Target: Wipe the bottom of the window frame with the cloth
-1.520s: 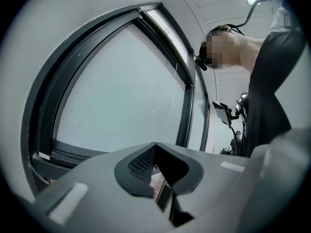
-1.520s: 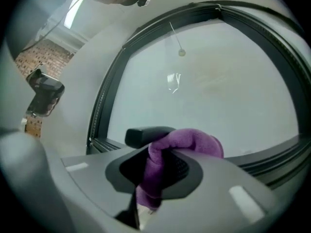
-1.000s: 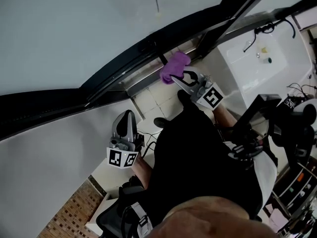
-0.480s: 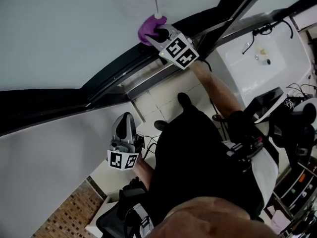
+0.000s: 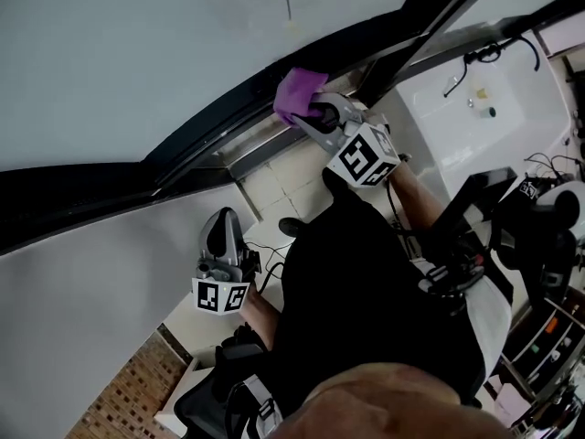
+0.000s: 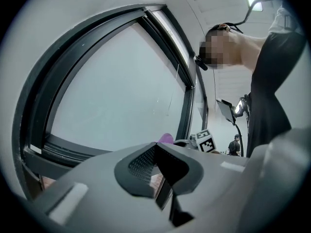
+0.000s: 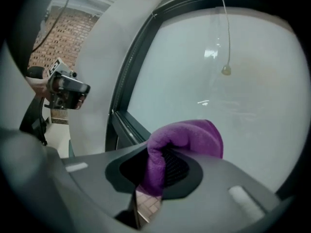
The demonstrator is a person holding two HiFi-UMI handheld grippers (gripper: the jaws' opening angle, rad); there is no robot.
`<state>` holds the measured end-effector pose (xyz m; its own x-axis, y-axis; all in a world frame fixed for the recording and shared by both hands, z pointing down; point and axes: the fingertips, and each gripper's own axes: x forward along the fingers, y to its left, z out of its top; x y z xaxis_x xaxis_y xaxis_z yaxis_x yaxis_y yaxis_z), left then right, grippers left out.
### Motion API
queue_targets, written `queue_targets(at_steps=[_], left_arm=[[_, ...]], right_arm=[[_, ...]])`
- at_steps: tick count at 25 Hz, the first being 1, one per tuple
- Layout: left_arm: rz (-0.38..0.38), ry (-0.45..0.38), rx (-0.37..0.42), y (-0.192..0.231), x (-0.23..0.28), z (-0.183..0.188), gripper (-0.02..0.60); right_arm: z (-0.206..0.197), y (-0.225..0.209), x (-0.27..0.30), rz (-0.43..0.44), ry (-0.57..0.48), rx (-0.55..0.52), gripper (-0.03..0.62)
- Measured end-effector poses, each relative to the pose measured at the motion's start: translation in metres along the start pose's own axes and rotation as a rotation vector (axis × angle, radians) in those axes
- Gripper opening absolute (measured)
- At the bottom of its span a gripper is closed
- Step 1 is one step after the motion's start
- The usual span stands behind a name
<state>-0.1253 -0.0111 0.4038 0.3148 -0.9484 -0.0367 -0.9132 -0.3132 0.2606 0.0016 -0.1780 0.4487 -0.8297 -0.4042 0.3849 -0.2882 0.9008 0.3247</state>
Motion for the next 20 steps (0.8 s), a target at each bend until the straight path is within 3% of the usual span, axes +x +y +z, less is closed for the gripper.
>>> queue_targets(at_steps=[4,6,8,10,12,16,20], left_arm=[[-0.032,0.018,-0.001,-0.007,0.008,-0.003,0.003],[-0.046,0.023,-0.002,-0.012,0.011,-0.004,0.003],[-0.058,0.029,-0.001,-0.015,0.013,-0.005,0.003],[-0.064,0.036,0.004,-0.015,0.015,-0.004,0.003],[-0.068,0.038,0.01,-0.017,0.016,-0.004,0.003],[-0.063,0.036,0.024,-0.025,0.014,0.0,0.003],[-0.031,0.035,0.029,-0.022,0.006,0.004,0.003]], right_arm=[[-0.029,0.043,-0.027,0.079,0.031,0.033,0.066],[-0.023,0.039,-0.043,0.08,-0.116,0.164,0.066],[-0.009,0.001,-0.062,-0.022,-0.291,0.374,0.066],[-0.012,-0.042,-0.062,-0.147,-0.312,0.412,0.066],[-0.019,-0.066,-0.032,-0.205,-0.249,0.255,0.066],[-0.036,-0.063,0.046,-0.14,-0.086,-0.228,0.066],[-0.033,-0.053,0.062,-0.066,-0.073,-0.44,0.066]])
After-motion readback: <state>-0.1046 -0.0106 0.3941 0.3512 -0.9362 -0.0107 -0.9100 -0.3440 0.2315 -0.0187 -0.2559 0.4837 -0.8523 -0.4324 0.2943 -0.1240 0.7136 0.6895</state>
